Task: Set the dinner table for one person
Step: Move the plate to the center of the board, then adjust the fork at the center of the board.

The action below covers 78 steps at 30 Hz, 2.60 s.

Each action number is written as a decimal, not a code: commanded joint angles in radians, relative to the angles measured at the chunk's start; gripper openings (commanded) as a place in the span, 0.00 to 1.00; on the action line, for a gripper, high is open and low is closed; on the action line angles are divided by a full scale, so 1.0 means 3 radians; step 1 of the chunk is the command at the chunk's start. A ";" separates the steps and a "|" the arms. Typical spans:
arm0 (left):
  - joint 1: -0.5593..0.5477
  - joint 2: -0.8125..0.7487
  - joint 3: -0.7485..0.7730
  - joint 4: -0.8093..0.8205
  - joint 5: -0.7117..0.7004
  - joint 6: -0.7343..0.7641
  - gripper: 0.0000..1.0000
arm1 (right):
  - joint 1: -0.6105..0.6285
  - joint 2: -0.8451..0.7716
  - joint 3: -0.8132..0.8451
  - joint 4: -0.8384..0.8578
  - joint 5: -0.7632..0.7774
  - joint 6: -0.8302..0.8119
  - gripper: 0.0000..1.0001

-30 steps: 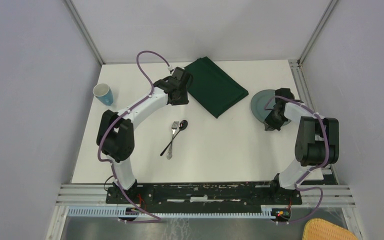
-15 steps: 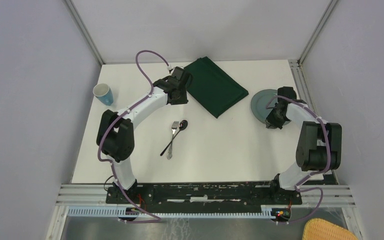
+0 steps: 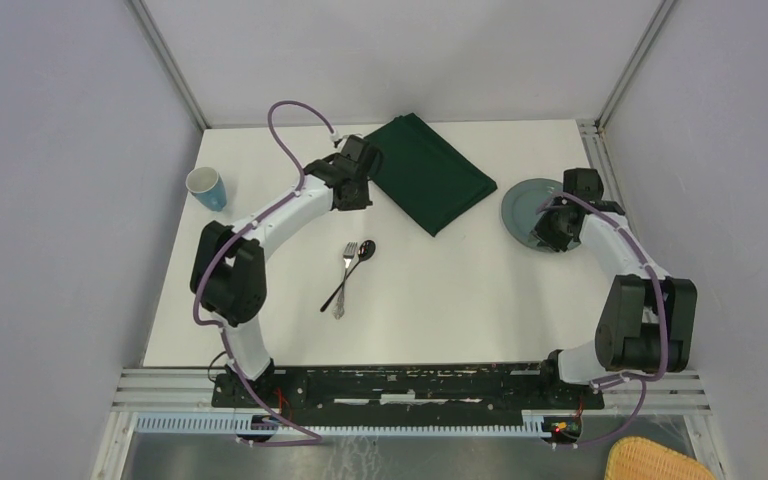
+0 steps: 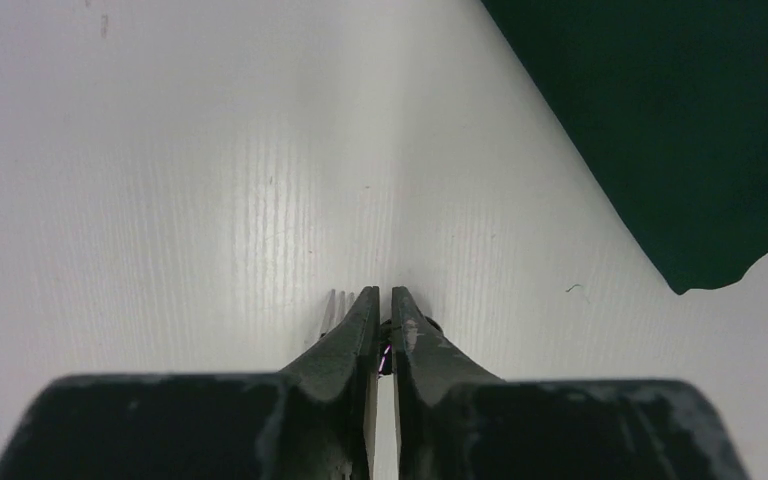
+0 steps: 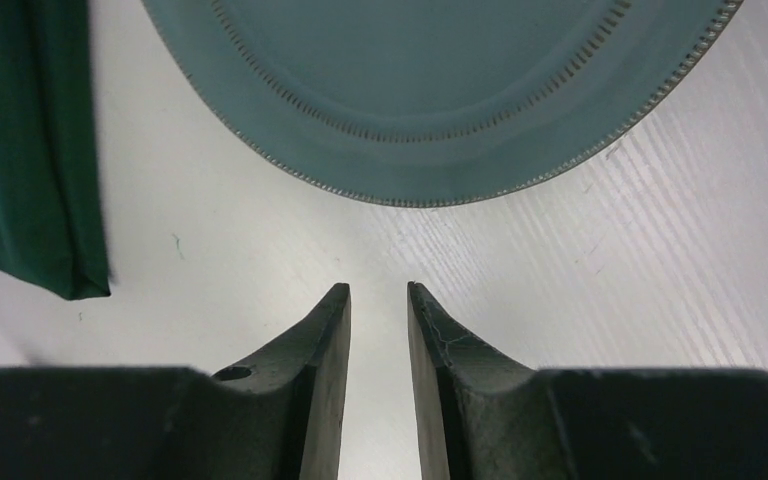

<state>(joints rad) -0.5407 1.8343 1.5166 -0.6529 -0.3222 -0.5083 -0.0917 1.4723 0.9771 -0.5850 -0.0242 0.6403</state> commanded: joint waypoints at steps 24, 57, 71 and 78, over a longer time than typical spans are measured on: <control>0.0011 -0.1061 -0.1632 0.0373 -0.0030 -0.0304 0.05 | 0.1284 -0.0119 0.0456 -0.0141 -0.0076 -0.0078 0.53; 0.0008 0.0049 -0.1049 0.0662 0.0065 -0.0192 0.04 | 0.1303 -0.0293 0.0289 -0.0239 0.0060 -0.0217 0.53; -0.0269 -0.0044 -0.1011 0.0605 0.0239 -0.0187 0.02 | 0.1304 -0.0177 0.0297 -0.0169 0.0060 -0.0211 0.53; -0.0594 -0.0250 -0.1098 0.0482 0.0282 -0.0348 0.02 | 0.1307 -0.0140 0.0343 -0.0174 0.0060 -0.0222 0.53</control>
<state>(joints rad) -0.6720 1.8400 1.1755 -0.4911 -0.2527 -0.5655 0.2974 1.4265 1.0634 -0.6662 -0.0219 0.5854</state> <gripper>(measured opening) 0.028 0.529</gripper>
